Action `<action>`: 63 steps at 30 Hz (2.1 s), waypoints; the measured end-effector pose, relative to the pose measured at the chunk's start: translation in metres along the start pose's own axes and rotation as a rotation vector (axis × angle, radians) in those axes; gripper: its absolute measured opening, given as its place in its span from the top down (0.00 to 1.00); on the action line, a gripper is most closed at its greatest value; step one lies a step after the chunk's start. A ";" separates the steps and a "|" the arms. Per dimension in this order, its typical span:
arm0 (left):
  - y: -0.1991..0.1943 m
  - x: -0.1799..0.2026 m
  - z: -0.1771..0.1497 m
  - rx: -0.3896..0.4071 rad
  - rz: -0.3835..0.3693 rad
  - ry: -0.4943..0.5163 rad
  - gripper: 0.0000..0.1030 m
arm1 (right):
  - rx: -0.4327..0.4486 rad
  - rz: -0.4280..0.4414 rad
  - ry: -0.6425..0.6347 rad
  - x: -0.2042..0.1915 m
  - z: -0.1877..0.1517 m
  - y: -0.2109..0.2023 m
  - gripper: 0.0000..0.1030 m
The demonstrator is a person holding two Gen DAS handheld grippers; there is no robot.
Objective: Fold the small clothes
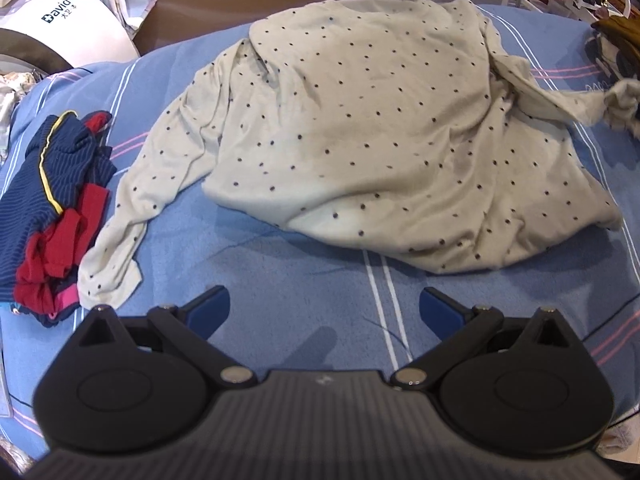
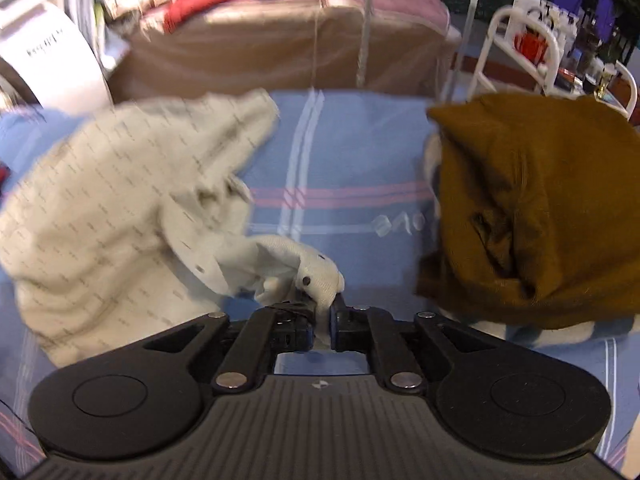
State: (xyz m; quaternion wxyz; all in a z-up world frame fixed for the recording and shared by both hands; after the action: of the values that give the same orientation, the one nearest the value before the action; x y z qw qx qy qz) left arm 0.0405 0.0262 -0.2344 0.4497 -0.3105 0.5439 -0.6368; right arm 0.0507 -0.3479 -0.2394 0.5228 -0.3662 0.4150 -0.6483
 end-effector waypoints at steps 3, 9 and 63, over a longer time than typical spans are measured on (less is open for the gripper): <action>0.010 -0.009 0.003 -0.007 0.043 0.021 0.00 | -0.022 -0.010 0.084 0.015 -0.014 0.009 0.22; 0.022 -0.027 -0.008 -0.016 0.041 0.011 0.00 | 0.048 0.061 -0.046 -0.014 -0.053 -0.025 0.00; 0.064 -0.012 0.113 0.138 -0.209 0.000 0.52 | -0.087 0.245 0.210 -0.043 0.019 0.045 0.45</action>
State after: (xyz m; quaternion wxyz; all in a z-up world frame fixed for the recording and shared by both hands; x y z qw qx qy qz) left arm 0.1607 -0.0098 -0.2708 0.4010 -0.3337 0.4637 -0.7161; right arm 0.0925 -0.3130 -0.2749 0.5353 -0.2654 0.5367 -0.5958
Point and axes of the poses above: each gripper's, at about its wrist camera, not at the fingertips, and y roughly the way its jaws point, x to its right, z to its top, the point moved 8 cm from there along y, roughly the way its jaws point, and after that the axes turned 10 degrees about -x, right-handed, at the moved point
